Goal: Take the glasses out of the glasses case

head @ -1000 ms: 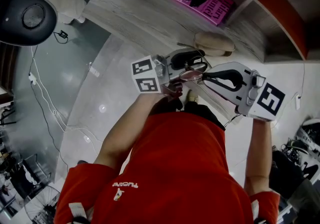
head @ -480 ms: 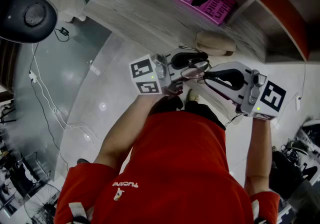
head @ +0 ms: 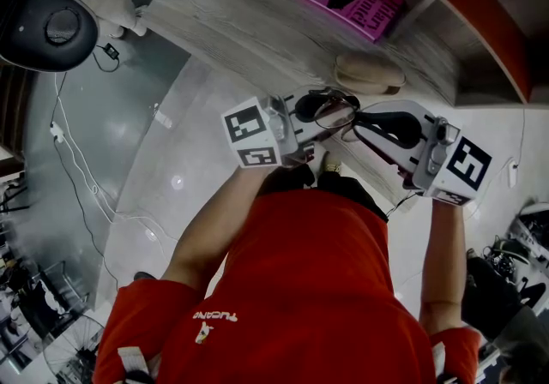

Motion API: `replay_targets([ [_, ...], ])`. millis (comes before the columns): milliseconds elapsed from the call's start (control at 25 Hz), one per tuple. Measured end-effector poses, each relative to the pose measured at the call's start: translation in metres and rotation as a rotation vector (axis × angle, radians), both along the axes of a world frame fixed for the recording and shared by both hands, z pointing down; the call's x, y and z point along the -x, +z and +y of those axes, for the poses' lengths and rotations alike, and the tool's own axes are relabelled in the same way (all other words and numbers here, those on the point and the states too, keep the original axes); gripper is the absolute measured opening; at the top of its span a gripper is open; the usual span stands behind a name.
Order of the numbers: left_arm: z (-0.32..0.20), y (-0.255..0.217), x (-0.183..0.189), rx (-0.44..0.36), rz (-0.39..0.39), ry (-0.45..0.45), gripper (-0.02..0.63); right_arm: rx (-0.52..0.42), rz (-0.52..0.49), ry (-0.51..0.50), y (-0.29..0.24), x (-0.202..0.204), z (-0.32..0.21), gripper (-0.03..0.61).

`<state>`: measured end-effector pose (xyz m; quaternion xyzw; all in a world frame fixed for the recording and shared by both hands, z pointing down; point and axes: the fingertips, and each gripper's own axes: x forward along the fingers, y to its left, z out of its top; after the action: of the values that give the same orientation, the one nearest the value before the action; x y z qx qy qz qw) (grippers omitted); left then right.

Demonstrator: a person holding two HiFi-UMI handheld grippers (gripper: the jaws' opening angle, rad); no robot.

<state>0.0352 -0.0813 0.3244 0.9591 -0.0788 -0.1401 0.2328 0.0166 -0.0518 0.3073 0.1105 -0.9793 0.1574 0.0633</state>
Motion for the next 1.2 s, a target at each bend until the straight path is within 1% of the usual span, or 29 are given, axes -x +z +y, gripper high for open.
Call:
replay_targets([
  [280,-0.006,0.011,-0.001,0.039,-0.016,-0.047,0.018,-0.036,0.062,0.052,0.009,-0.004,-0.008,0.044],
  [480,-0.006,0.009,0.001,0.037,-0.024,-0.081,0.018,-0.063,0.097,0.075,0.010,-0.005,-0.006,0.098],
  [600,-0.007,0.008,0.004,0.035,-0.035,-0.098,0.018,-0.090,0.111,0.103,0.008,-0.005,-0.009,0.110],
  [720,-0.011,0.006,0.010,0.030,-0.047,-0.134,0.018,-0.132,0.125,0.133,0.005,-0.006,-0.012,0.112],
  [840,-0.017,0.002,0.017,0.014,-0.065,-0.195,0.018,-0.187,0.140,0.183,0.002,-0.009,-0.016,0.103],
  [920,-0.020,0.000,0.021,-0.007,-0.092,-0.242,0.018,-0.220,0.141,0.234,-0.001,-0.013,-0.019,0.085],
  [1040,-0.023,-0.005,0.027,-0.042,-0.137,-0.309,0.018,-0.257,0.120,0.319,-0.005,-0.019,-0.022,0.057],
  [1200,-0.026,-0.021,0.035,-0.077,-0.158,-0.382,0.018,-0.287,0.081,0.400,-0.013,-0.023,-0.023,0.017],
])
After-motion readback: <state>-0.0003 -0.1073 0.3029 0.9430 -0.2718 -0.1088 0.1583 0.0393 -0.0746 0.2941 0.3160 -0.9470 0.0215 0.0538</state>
